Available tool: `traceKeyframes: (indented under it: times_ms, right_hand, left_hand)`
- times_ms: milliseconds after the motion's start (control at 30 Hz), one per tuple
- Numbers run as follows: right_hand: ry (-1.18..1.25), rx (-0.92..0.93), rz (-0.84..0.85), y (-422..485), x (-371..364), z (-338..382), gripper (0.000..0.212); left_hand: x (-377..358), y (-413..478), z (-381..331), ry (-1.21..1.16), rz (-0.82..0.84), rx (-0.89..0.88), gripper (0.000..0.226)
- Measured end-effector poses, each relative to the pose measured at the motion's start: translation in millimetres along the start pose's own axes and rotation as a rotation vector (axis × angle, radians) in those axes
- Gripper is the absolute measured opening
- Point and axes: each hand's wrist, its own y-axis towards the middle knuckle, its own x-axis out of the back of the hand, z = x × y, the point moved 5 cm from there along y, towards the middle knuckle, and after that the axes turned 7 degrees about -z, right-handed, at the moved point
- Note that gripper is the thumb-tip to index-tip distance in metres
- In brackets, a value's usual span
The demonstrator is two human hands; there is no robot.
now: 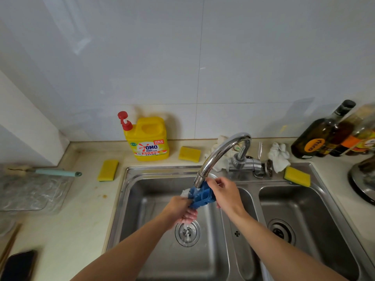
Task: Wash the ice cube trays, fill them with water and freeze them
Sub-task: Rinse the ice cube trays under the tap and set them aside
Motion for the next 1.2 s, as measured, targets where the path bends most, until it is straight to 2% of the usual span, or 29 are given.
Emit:
traceKeyframes:
  times_ms: [400, 867, 1100, 1200]
  right_hand:
    - [0.006, -0.125, 0.013, 3.4, 3.8, -17.2, 0.039]
    - [0.057, -0.123, -0.002, 2.7, 9.6, -15.9, 0.035]
    - [0.084, -0.158, 0.073, 1.9, 5.5, -24.2, 0.015]
    - [0.125, -0.179, 0.088, 0.0, 1.8, -27.4, 0.017]
  left_hand:
    - [1.9, -3.4, 2.2, 0.112, 0.009, 0.004, 0.037]
    - [-3.5, -1.4, -2.4, 0.068, 0.016, -0.033, 0.033]
    - [16.3, 1.0, -14.4, -0.073, -0.177, -0.206, 0.021]
    - [21.6, -1.4, -19.3, -0.124, -0.189, -0.244, 0.02]
